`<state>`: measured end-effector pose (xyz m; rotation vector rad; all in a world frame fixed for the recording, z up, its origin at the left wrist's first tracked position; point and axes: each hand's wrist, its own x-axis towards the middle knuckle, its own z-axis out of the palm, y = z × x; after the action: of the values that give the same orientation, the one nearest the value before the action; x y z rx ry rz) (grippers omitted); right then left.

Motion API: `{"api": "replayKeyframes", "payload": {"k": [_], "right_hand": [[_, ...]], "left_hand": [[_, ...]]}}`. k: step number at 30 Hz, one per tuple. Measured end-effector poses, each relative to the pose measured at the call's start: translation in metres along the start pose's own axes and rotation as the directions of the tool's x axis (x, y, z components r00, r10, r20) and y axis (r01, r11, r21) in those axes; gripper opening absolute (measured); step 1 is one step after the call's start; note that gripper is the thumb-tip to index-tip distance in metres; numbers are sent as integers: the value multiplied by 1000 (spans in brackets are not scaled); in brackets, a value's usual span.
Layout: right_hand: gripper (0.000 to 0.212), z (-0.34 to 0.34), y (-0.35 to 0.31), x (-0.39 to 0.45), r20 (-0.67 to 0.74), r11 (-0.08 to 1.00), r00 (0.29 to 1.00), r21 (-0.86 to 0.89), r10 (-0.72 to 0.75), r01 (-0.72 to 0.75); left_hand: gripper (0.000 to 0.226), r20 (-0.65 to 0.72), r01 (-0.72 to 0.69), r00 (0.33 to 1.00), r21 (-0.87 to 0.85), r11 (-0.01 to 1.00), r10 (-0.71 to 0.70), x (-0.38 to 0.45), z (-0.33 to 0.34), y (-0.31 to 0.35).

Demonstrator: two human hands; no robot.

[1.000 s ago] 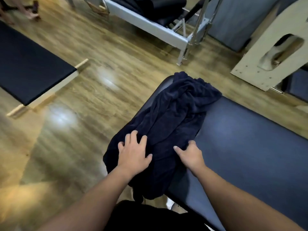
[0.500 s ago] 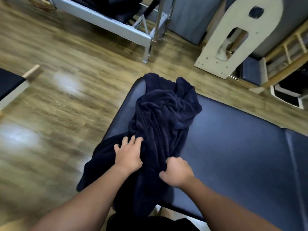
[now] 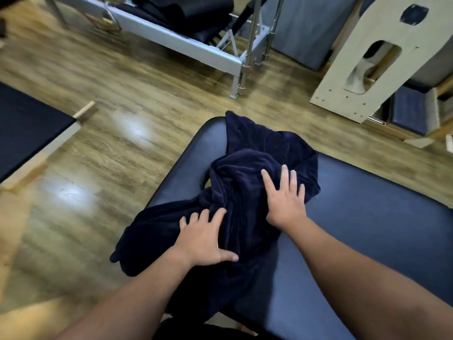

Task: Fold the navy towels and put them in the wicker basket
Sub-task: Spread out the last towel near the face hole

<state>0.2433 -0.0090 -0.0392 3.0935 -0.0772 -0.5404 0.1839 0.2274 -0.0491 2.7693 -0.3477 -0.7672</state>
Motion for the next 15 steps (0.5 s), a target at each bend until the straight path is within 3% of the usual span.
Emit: {"api": "replayKeyframes", "payload": {"k": [3, 7, 11, 15], "right_hand": [[119, 2, 25, 25, 189, 993, 978, -57, -94, 107], [88, -7, 56, 24, 123, 963, 972, -158, -199, 217], [75, -7, 99, -5, 112, 978, 977, -86, -180, 190], [70, 11, 149, -52, 126, 997, 989, -7, -76, 78]], "left_hand": [[136, 87, 32, 995, 175, 984, -47, -11, 12, 25], [129, 78, 155, 981, 225, 962, -176, -18, 29, 54], [122, 69, 199, 973, 237, 951, -221, -21, 37, 73], [117, 72, 150, 982, 265, 952, -175, -14, 45, 97]]}}
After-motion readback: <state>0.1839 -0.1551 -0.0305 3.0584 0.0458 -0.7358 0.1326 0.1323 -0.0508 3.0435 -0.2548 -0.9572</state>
